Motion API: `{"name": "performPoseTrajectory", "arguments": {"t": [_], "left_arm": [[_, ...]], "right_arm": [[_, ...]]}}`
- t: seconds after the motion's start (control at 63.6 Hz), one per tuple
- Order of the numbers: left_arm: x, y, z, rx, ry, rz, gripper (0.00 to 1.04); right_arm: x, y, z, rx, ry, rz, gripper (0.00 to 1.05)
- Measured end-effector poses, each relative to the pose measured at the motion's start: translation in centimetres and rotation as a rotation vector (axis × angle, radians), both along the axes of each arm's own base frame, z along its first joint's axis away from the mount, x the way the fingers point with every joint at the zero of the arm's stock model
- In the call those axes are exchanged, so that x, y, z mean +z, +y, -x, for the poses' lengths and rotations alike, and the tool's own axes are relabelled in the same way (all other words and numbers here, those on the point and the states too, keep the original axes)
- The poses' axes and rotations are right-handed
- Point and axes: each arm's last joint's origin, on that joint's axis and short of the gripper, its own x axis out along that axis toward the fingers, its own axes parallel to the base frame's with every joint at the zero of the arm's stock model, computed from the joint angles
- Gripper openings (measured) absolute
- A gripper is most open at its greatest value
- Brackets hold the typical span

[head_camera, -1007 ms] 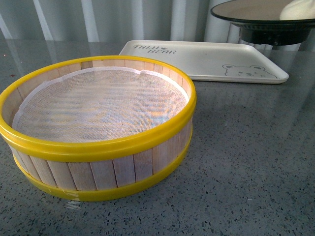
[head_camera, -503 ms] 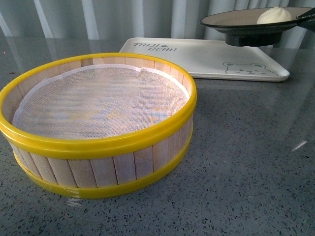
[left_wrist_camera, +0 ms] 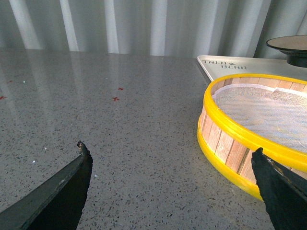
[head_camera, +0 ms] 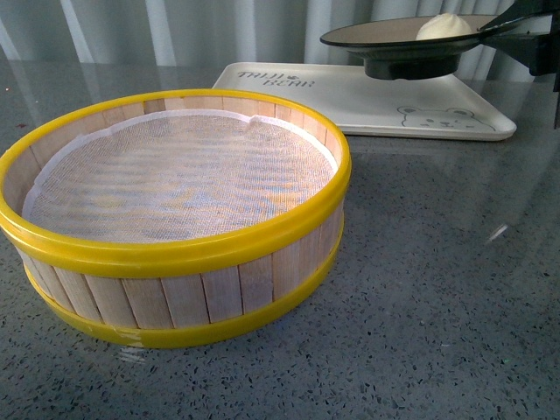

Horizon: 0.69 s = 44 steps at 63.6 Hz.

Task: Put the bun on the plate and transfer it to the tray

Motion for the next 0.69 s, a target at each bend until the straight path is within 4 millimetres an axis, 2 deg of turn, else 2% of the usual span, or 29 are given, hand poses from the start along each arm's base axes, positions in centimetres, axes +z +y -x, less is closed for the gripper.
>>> {"name": "performPoseTrajectory", "arguments": {"t": [0.204, 0.692], "left_arm": [[0.0, 0.0, 0.0, 0.0, 0.0, 0.0, 0.98], [0.0, 0.0, 0.0, 0.0, 0.0, 0.0, 0.98]], "right_arm": [[-0.6, 0.3, -0.2, 0.007, 0.01, -0.005, 0.02], [-2.7, -0.4, 0.1, -0.019, 0.05, -0.011, 0.02]]}}
